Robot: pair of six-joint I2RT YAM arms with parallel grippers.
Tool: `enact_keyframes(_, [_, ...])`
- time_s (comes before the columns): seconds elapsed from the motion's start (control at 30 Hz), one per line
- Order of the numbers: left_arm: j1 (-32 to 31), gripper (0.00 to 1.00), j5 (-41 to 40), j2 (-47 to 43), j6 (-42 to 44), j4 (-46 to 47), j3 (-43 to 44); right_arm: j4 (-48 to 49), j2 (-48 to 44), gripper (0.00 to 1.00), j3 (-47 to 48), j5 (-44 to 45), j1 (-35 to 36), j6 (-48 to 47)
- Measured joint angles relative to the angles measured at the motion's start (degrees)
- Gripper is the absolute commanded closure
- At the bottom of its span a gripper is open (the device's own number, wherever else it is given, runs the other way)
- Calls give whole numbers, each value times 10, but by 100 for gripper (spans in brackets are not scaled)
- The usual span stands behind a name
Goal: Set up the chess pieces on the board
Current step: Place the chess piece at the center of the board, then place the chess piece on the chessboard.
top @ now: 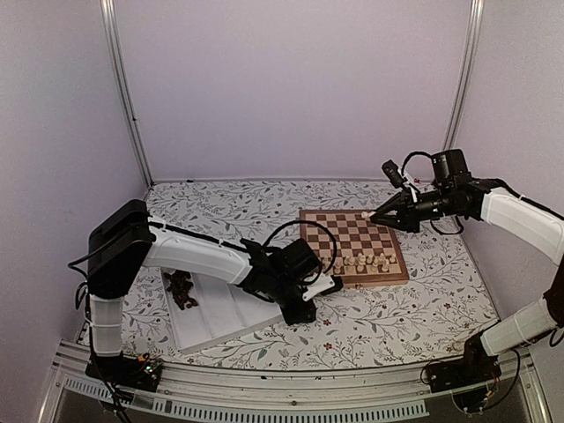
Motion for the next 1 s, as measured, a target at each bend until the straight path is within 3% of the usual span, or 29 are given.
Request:
enact_keyframes(0.23, [-6, 57, -38, 0, 9, -10, 4, 10, 0, 92, -19, 3, 0, -2])
enact_keyframes(0.43, [-7, 54, -39, -57, 11, 17, -36, 34, 10, 92, -51, -24, 0, 7])
enact_keyframes(0.67, [-7, 50, -52, -179, 6, 213, -110, 55, 69, 91, -59, -105, 0, 36])
enact_keyframes(0.77, [-8, 50, -63, -179, 2, 297, -110, 58, 90, 91, -59, -144, 0, 48])
enact_keyframes(1.0, [-8, 48, -74, -123, 0, 365, -72, 61, 102, 91, -59, -197, 9, 59])
